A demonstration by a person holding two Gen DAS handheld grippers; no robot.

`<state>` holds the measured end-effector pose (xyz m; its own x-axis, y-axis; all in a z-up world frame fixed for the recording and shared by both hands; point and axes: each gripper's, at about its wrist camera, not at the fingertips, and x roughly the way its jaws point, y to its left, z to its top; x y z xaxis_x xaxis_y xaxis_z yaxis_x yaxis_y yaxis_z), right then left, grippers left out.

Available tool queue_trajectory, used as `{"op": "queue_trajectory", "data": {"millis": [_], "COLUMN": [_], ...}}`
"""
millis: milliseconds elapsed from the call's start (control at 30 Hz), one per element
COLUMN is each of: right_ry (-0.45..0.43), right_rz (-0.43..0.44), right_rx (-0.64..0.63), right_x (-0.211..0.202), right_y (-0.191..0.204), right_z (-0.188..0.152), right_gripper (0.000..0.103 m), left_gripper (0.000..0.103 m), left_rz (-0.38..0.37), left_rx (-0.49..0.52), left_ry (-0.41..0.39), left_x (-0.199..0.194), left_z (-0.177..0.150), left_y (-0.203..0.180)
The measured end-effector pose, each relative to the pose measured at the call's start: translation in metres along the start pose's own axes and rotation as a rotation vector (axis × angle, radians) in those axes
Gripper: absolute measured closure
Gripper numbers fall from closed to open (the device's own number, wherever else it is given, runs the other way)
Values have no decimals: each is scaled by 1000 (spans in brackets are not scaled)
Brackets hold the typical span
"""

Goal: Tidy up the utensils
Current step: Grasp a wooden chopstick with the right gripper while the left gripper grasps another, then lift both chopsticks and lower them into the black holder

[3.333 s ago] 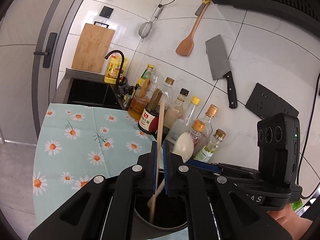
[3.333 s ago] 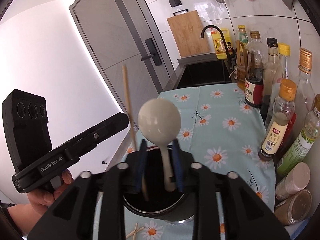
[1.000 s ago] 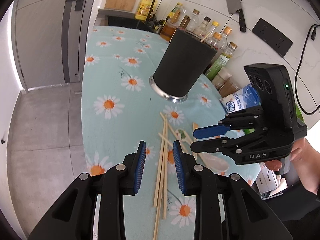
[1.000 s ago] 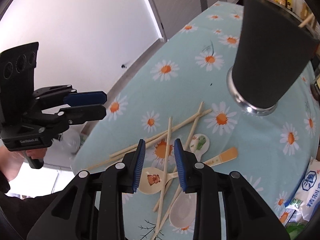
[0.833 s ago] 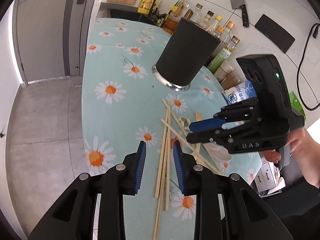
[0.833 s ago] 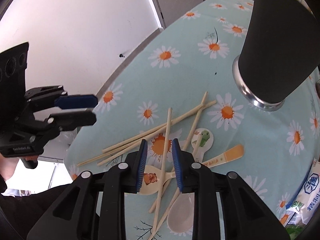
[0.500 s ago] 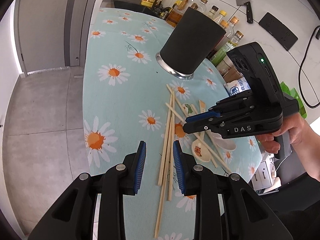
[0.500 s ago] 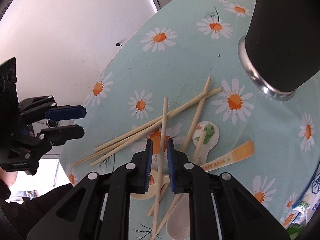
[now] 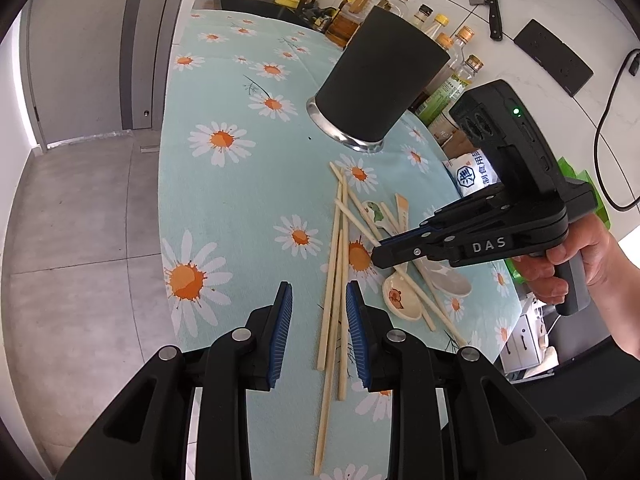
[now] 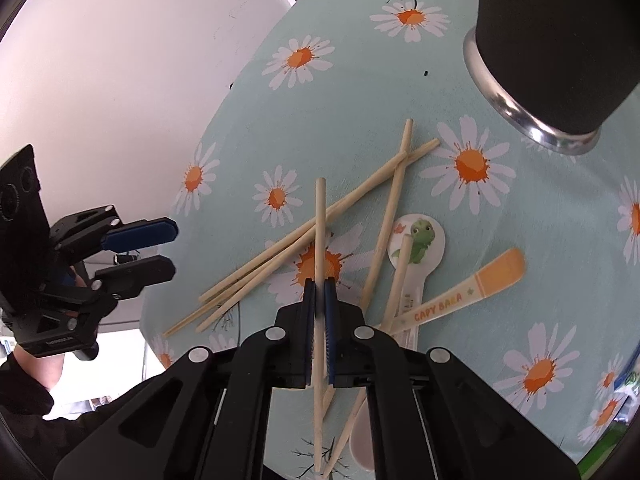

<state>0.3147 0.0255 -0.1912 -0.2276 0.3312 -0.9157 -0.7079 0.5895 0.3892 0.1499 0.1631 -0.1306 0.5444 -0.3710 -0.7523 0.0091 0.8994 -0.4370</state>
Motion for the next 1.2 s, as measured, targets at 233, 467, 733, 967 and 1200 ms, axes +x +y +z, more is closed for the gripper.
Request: {"op": "queue_trajectory", "data": {"millis": [233, 467, 733, 967, 1200], "right_ry": [-64, -154, -231, -256, -271], "right_rz": [40, 54, 74, 104, 135], "right_rx": [41, 87, 154, 168, 155], "right_x": [-34, -70, -90, -98, -108], "right_y": [-13, -27, -51, -62, -70], "right_z": [-9, -24, -47, -59, -64], "right_gripper": [97, 97, 97, 97, 97], "left_gripper": [77, 77, 77, 87, 97], "left_rz": [-2, 15, 110, 203, 259], "left_rx": [56, 141, 186, 203, 201], "left_ry": [46, 120, 238, 281, 307], "left_x": [13, 39, 77, 92, 98], "left_z": [12, 30, 47, 58, 61], "left_y": [-13, -37, -50, -55, -58]}}
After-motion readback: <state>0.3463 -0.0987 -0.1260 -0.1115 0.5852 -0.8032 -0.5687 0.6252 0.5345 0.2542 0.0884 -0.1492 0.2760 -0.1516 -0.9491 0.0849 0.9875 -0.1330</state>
